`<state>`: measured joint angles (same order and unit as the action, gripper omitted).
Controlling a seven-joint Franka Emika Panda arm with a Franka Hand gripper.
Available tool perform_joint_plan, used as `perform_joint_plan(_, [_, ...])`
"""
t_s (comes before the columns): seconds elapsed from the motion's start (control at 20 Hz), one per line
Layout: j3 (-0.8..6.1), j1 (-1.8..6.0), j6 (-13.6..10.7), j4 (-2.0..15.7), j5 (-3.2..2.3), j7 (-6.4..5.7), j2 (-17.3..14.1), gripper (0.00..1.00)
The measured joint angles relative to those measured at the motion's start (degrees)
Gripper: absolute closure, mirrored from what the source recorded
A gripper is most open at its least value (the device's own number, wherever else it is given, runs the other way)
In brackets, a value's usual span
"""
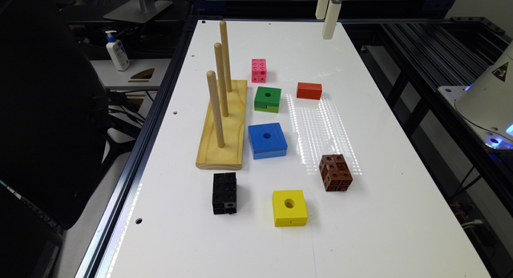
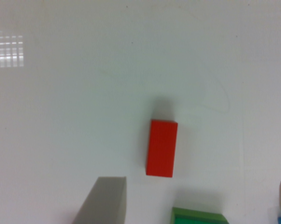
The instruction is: Pick up pink block.
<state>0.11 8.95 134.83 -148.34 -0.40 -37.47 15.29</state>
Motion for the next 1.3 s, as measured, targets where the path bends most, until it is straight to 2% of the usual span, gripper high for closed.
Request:
perform_joint_plan(0.2, [0.00,0.32,0.00,0.25,-0.02,0.26,-0.01,0.00])
perform_joint_plan(0.35, [-0.02,1.84,0.00,0.93,-0.06,1.76,-0.37,0.00])
perform_joint_plan(0.5, [-0.02,2.54,0.00,1.67,-0.06,2.50,-1.14,0.00])
perform_joint_plan(0.75, [-0.03,3.82,0.00,3.89,-0.07,3.76,-3.39,0.00])
perform_joint_plan(1.15, [-0.03,4.52,0.03,8.08,-0.07,4.35,-7.63,0.00])
perform_joint_plan(1.3, [-0.03,4.69,0.03,10.24,-0.07,4.53,-9.73,0.00])
